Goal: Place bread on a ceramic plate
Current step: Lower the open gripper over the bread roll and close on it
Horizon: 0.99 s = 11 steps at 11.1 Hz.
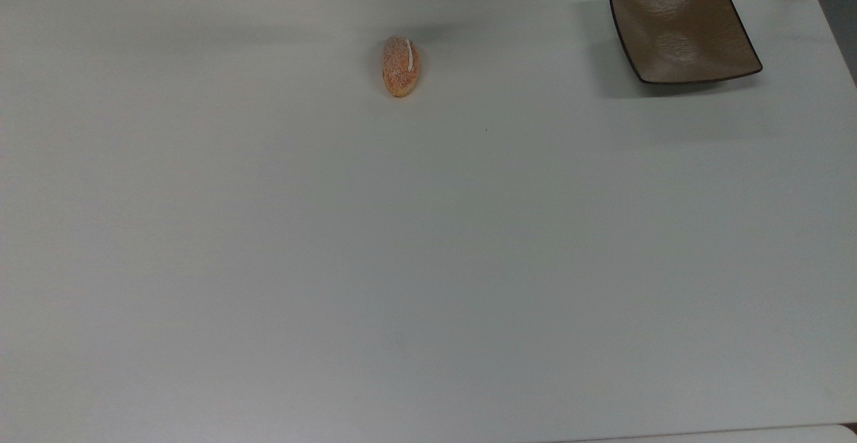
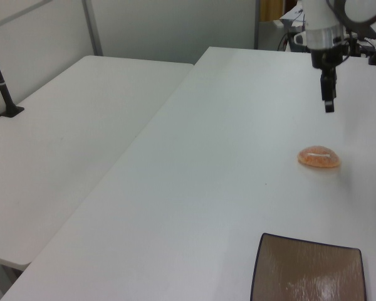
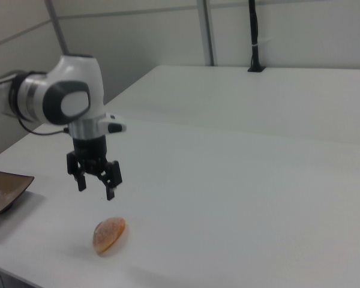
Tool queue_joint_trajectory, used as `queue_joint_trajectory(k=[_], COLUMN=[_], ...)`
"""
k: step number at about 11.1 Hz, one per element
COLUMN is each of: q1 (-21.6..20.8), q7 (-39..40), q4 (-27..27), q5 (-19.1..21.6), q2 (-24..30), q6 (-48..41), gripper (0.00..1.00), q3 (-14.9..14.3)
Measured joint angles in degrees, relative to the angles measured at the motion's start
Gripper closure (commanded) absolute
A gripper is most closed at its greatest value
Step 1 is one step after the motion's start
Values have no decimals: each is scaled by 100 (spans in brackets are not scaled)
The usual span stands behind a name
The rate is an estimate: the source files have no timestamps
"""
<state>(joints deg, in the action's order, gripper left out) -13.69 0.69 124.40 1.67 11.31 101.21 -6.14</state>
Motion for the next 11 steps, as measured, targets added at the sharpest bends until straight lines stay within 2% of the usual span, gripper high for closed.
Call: queue_joint_trajectory(k=[3, 5, 8, 11], q1=[-9, -35, -107, -120], q7=[32, 55, 72, 83], q4=[909, 1310, 1737, 1907], q5=[14, 14, 14, 14], q2=[53, 56, 47, -121], q6=[1294, 1844, 2452, 2926], gripper=[0, 0, 0, 0], q3=[1, 6, 40, 216])
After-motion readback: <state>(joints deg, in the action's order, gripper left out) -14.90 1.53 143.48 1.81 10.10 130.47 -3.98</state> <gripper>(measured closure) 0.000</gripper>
